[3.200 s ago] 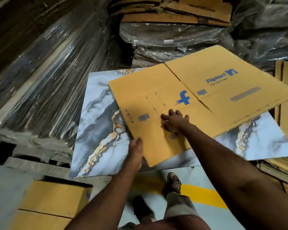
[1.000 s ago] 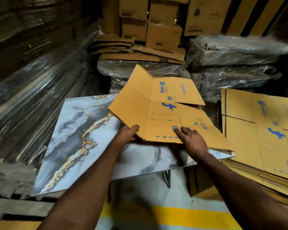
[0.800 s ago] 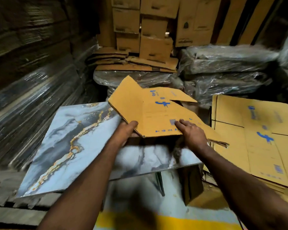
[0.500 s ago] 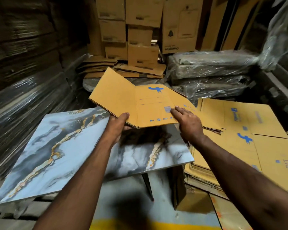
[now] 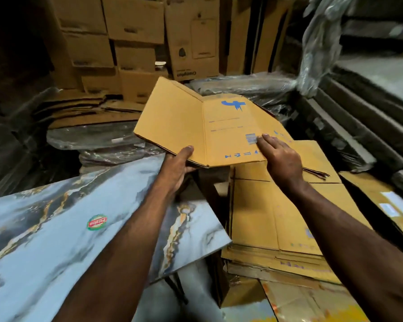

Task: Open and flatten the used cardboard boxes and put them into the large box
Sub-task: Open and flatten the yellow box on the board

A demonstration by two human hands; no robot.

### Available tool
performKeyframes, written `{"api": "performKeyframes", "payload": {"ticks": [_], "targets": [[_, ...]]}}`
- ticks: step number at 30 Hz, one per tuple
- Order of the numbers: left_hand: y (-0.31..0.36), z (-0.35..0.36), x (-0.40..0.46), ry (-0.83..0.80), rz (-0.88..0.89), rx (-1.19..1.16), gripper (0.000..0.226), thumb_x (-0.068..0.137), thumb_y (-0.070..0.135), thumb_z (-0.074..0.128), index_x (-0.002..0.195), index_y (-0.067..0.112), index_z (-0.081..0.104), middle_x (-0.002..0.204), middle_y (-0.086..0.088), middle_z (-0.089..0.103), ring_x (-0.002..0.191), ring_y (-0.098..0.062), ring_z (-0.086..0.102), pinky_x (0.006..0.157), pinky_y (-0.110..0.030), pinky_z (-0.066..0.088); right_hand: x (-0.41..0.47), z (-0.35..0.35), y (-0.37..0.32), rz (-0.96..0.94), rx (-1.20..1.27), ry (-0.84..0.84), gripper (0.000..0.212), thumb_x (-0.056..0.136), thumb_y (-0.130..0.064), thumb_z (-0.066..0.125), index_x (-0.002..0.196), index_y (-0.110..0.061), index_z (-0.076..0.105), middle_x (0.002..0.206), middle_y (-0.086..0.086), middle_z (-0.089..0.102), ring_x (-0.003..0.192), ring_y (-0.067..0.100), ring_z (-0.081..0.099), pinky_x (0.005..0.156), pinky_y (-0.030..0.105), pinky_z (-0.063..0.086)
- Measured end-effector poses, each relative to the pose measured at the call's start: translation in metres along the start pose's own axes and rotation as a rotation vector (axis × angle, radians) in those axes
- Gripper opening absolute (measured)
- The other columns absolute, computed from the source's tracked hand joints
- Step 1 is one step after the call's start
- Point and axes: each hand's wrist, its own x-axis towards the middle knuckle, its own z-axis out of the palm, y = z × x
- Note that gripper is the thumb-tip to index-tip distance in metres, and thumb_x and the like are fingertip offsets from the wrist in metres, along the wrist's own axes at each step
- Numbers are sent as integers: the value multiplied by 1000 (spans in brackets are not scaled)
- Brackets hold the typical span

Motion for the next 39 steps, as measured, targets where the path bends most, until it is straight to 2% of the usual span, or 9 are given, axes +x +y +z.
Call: {"api": "performKeyframes", "payload": {"ticks": [3, 6, 10, 14, 17, 22, 32, 36, 39], "targets": [[-26, 43, 27, -101, -83, 1, 23, 94, 17, 64, 115, 20, 57, 125, -6, 63, 121, -27, 58, 94, -57, 50, -12, 1, 51, 26, -82, -14, 49, 88, 0, 66, 136, -8, 58, 132, 19, 62, 115, 41, 63, 89, 53, 55], [-61, 75, 51, -92, -180, 10, 60, 78, 35, 78, 127, 11, 52, 131, -7, 60, 120, -23, 59, 95, -58, 50, -26, 8, 101, 75, -101, -129, 53, 87, 4, 64, 138, -10, 57, 135, 17, 60, 118, 41, 61, 89, 52, 55], [-107, 103, 68, -60, -434, 13, 10, 96, 9, 60, 106, 10, 57, 131, -17, 57, 112, -32, 60, 65, -36, 61, -50, 27, 153, 146, -67, -401, 54, 90, -2, 60, 142, -17, 53, 146, 11, 52, 126, 36, 56, 89, 46, 54], [-149, 118, 76, 12, -717, -31, 3, 102, 5, 48, 101, 3, 51, 139, -22, 46, 86, -35, 60, 44, -28, 57, -64, 57, 182, 104, -210, -920, 50, 100, -23, 49, 148, -30, 36, 158, 4, 34, 139, 27, 39, 107, 44, 39], [-183, 118, 73, 82, -826, -62, 8, 102, 3, 48, 108, -1, 49, 142, -24, 46, 96, -39, 63, 43, -27, 56, -92, 81, 182, -5, -149, -971, 55, 103, -19, 45, 153, -29, 23, 162, 8, 24, 148, 27, 24, 117, 50, 21], [-204, 137, 62, 32, -838, -20, 5, 101, 1, 48, 104, 0, 51, 100, -22, 62, 62, -29, 72, 46, -21, 55, -110, 102, 179, 22, -42, -974, 77, 95, 9, 43, 158, -22, 12, 165, 8, 16, 150, 27, 18, 119, 46, 21], [-257, 155, 32, 198, -927, 37, 13, 102, 8, 49, 90, 7, 54, 101, -12, 61, 82, -21, 62, 43, -18, 51, -165, 120, 195, 46, -72, -1005, 85, 90, 6, 54, 157, -18, 7, 165, 7, 7, 151, 30, 11, 119, 54, 18], [-279, 139, 11, 372, -1006, -165, 8, 102, -3, 43, 97, -5, 49, 122, -21, 45, 128, -34, 48, 102, -41, 49, -191, 129, 185, 12, -89, -1094, 90, 90, 0, 59, 158, -15, 1, 166, 9, -1, 151, 34, 5, 118, 56, 16], [-285, 132, -6, 271, -1099, -118, 17, 103, 1, 43, 119, -5, 45, 141, -26, 39, 139, -41, 36, 111, -48, 37, -209, 139, 184, 2, -20, -1255, 75, 99, -14, 52, 158, -14, 5, 166, 11, -4, 152, 33, 5, 119, 54, 18]]}}
